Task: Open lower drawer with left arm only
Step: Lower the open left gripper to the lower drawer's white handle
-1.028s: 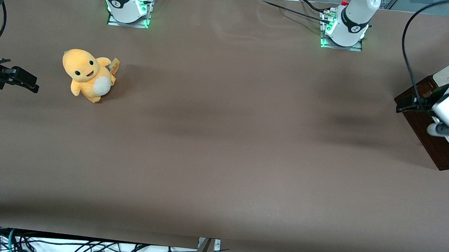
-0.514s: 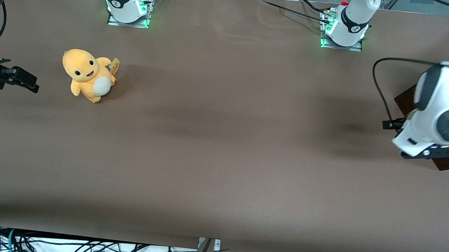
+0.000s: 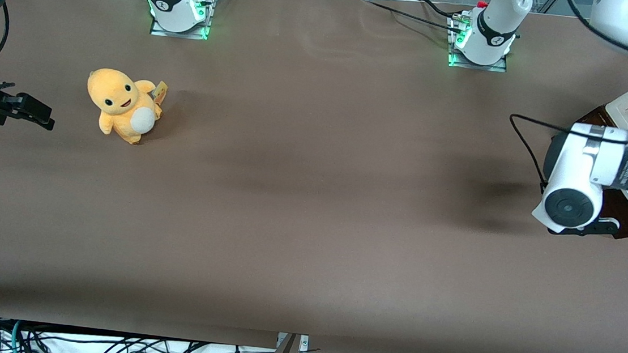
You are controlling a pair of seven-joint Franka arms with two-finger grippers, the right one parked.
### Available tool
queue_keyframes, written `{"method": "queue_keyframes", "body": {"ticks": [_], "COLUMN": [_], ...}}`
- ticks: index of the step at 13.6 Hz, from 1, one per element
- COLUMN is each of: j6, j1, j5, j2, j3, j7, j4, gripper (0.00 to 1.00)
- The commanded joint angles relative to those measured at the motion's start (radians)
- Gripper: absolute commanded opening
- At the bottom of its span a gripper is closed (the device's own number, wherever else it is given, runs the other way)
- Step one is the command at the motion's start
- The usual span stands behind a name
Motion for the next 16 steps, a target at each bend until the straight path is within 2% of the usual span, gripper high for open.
{"method": "queue_keyframes", "body": {"ticks": [1,5,8,13,16], "j6": [-0.091,-0.142,-0.145,-0.168,-0.170], "j1": [-0.031,-0.033,-0.017,-0.013,-0.013], "j5": [0.113,0.279,0.356,0.456,0.465], "j2": [0.123,0.211,0.254,0.358,0.378], "j3": [0.003,0.011,0.025,0.046,0.069], "j7": [-0.006,-0.004,-0.003,-0.142,-0.184], "j4": [0.092,0.091,0.082,0.079,0.074], "gripper": [1.00,1.00,1.00,1.00,1.00]}}
